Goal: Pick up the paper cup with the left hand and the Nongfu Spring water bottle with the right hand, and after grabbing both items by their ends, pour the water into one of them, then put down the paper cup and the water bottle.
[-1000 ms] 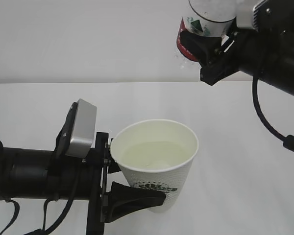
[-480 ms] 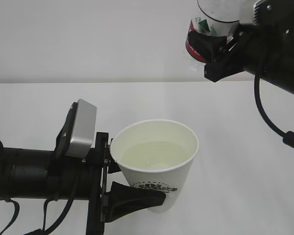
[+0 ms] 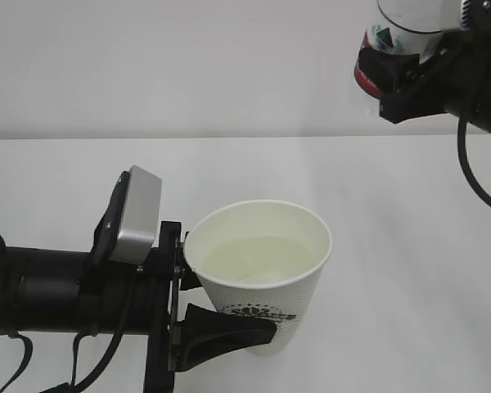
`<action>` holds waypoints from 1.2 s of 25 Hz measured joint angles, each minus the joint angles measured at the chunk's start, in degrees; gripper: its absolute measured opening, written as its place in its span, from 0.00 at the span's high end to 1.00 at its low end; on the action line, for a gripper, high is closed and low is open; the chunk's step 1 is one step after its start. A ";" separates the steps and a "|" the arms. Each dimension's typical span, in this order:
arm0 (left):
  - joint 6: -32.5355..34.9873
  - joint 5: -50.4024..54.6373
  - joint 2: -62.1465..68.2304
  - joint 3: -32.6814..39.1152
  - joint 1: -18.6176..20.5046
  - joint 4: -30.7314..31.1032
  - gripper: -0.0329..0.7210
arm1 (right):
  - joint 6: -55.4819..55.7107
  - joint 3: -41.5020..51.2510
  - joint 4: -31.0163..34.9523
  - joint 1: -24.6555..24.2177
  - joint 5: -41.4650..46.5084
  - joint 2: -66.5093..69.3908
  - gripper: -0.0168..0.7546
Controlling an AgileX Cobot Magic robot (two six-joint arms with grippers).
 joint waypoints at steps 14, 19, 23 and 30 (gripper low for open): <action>0.00 0.34 0.00 0.00 0.00 0.00 0.38 | 2.14 2.44 2.99 -7.43 -0.11 0.00 0.34; 0.00 0.34 0.00 0.00 0.00 0.00 0.38 | 2.14 6.79 6.91 -10.13 -3.38 0.00 0.34; 0.00 0.38 0.00 0.00 0.00 0.00 0.38 | 2.14 9.31 7.82 -10.64 -4.34 0.00 0.34; 0.00 0.38 0.00 0.00 0.00 0.00 0.38 | 0.04 11.70 11.88 -10.64 -5.32 0.00 0.34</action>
